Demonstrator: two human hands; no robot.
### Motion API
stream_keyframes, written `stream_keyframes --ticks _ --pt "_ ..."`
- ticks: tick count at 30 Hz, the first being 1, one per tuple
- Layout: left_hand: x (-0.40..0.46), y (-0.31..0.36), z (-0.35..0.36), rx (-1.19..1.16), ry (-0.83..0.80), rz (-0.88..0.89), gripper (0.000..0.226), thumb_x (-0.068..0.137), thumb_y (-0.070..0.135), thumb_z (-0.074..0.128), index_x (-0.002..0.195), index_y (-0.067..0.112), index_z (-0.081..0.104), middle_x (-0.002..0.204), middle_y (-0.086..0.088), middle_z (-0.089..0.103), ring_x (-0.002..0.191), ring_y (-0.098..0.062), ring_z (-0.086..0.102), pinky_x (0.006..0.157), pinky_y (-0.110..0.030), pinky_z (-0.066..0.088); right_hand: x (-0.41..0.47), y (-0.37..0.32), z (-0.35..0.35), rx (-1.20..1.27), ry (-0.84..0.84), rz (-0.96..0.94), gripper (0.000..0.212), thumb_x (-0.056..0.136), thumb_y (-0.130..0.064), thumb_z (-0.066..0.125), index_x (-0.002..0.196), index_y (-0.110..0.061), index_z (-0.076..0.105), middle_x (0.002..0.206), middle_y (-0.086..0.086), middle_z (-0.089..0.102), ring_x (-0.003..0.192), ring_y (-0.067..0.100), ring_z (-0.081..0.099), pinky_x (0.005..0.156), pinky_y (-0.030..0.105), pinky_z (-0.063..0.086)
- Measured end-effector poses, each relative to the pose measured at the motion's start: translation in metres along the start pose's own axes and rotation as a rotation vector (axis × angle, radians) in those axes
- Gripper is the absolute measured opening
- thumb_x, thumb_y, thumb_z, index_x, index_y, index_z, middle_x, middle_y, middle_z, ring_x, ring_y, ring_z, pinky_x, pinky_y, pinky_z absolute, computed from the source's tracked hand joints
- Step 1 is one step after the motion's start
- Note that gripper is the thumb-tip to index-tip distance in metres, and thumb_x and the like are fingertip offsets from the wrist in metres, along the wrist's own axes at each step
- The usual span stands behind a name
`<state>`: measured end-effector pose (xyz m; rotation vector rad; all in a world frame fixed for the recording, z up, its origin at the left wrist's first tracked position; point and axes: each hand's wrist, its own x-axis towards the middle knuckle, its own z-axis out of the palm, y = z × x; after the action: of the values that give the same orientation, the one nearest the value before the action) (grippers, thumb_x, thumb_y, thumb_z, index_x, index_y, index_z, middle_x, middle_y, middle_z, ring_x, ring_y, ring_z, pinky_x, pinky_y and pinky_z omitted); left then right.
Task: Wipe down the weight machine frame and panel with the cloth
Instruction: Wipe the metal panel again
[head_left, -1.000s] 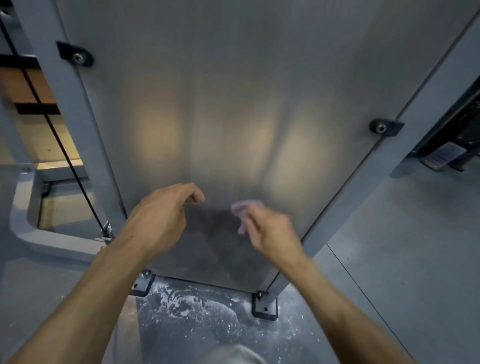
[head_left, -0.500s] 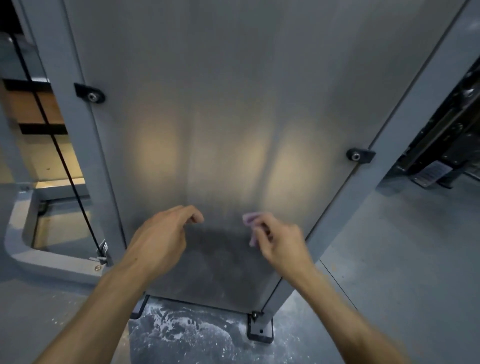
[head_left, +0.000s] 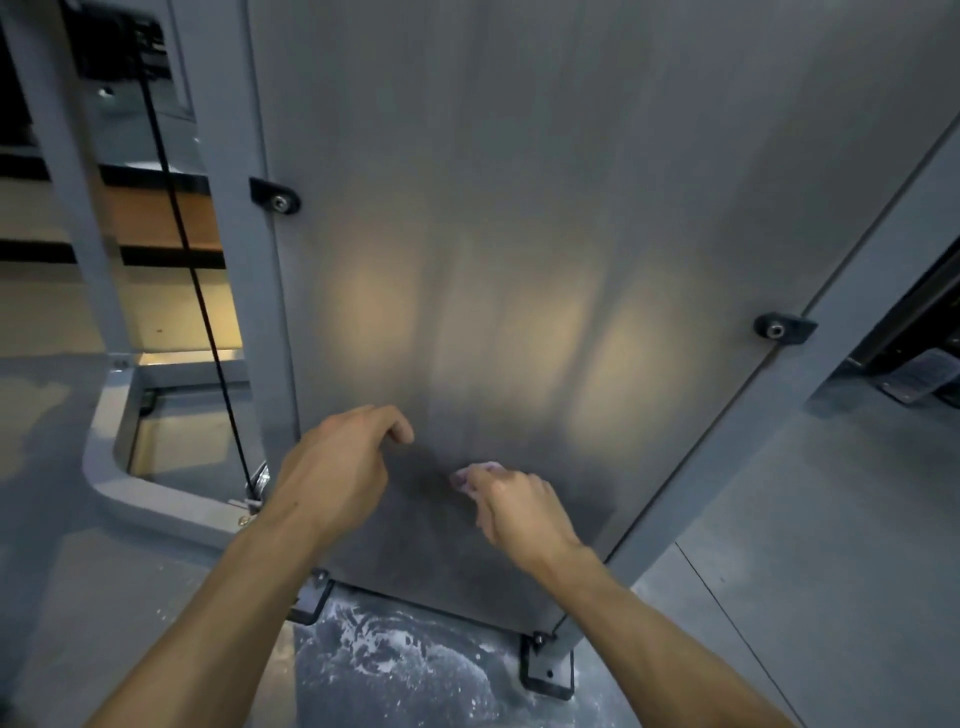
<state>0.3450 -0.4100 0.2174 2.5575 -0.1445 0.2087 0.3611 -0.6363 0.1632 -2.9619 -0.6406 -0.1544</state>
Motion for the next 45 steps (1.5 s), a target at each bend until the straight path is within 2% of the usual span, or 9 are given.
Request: stream_keyframes --ticks 7,14,20,23,29,32,39,42,45 --pt "-0.002 -0.001 -0.009 -0.036 -0.006 -0.032 0.057 0.076 -0.005 0.047 0.109 0.038 0.064 0.119 0.010 0.067 0.111 -0.023 0.064 0.091 -0.042 0.054 0.048 -0.023 -0.115 0.316 0.864 -0.149 0.009 0.096 -0.010 0.061 0.098 -0.016 0.067 0.102 -0.010 0.075 0.079 0.014 0.074 0.068 0.034 0.059" --pt "-0.004 -0.005 -0.022 -0.084 0.062 -0.088 0.054 0.079 -0.008 0.048 0.105 0.037 0.063 0.117 0.010 0.067 0.109 -0.021 0.064 0.085 -0.037 0.055 0.034 -0.031 -0.021 -0.149 -0.116 -0.049 0.036 0.102 -0.025 0.050 0.135 -0.036 0.054 0.138 -0.001 0.062 0.110 0.036 0.067 0.086 0.042 0.052" --pt "-0.008 -0.005 -0.028 -0.097 0.081 -0.064 0.054 0.084 -0.009 0.049 0.113 0.034 0.065 0.122 0.012 0.065 0.113 -0.018 0.063 0.089 -0.039 0.055 0.092 -0.062 -0.174 0.397 0.875 -0.192 0.014 0.097 -0.023 0.055 0.097 -0.023 0.068 0.085 -0.008 0.077 0.068 0.015 0.075 0.062 0.046 0.060" --pt "-0.009 -0.009 -0.028 -0.088 0.081 -0.042 0.056 0.082 -0.011 0.049 0.112 0.034 0.065 0.122 0.013 0.066 0.112 -0.017 0.064 0.090 -0.039 0.055 0.091 -0.067 -0.182 0.420 0.981 -0.181 0.013 0.096 -0.015 0.057 0.104 -0.020 0.066 0.089 -0.012 0.076 0.073 0.010 0.074 0.066 0.041 0.060" --pt "-0.011 -0.009 -0.032 -0.102 0.116 -0.045 0.053 0.084 -0.011 0.050 0.111 0.033 0.065 0.120 0.015 0.064 0.111 -0.013 0.062 0.092 -0.034 0.053 0.028 -0.042 0.000 -0.045 0.005 -0.007 0.038 0.102 -0.023 0.044 0.135 -0.040 0.050 0.140 -0.012 0.058 0.107 0.029 0.070 0.087 0.041 0.052" --pt "-0.010 -0.005 -0.034 -0.119 0.114 -0.031 0.054 0.083 -0.011 0.047 0.110 0.033 0.065 0.121 0.013 0.065 0.112 -0.014 0.062 0.092 -0.036 0.053 0.038 -0.035 -0.033 0.031 0.102 -0.057 0.030 0.102 -0.027 0.045 0.128 -0.041 0.052 0.126 -0.011 0.068 0.103 0.027 0.072 0.083 0.041 0.056" --pt "-0.010 0.006 -0.029 -0.132 0.085 -0.017 0.058 0.071 -0.011 0.045 0.108 0.028 0.067 0.118 0.009 0.067 0.115 -0.020 0.062 0.092 -0.039 0.052 0.076 -0.053 -0.200 0.245 0.999 -0.209 0.013 0.096 -0.013 0.060 0.102 -0.020 0.070 0.092 -0.013 0.075 0.073 0.010 0.072 0.069 0.038 0.058" --pt "-0.005 0.001 -0.030 -0.136 0.119 -0.022 0.058 0.069 -0.010 0.045 0.103 0.031 0.067 0.114 0.009 0.069 0.111 -0.022 0.064 0.091 -0.041 0.053 0.069 -0.057 -0.138 0.132 0.811 -0.218 0.020 0.096 -0.019 0.054 0.110 -0.026 0.067 0.115 -0.010 0.070 0.080 0.020 0.071 0.067 0.036 0.056" --pt "-0.005 -0.001 -0.032 -0.091 0.126 -0.044 0.056 0.073 -0.009 0.046 0.104 0.033 0.067 0.115 0.010 0.069 0.110 -0.021 0.065 0.090 -0.040 0.054 0.044 -0.040 -0.030 -0.107 0.190 -0.115 0.040 0.096 -0.017 0.051 0.132 -0.035 0.055 0.139 -0.008 0.056 0.087 0.035 0.072 0.071 0.044 0.056"
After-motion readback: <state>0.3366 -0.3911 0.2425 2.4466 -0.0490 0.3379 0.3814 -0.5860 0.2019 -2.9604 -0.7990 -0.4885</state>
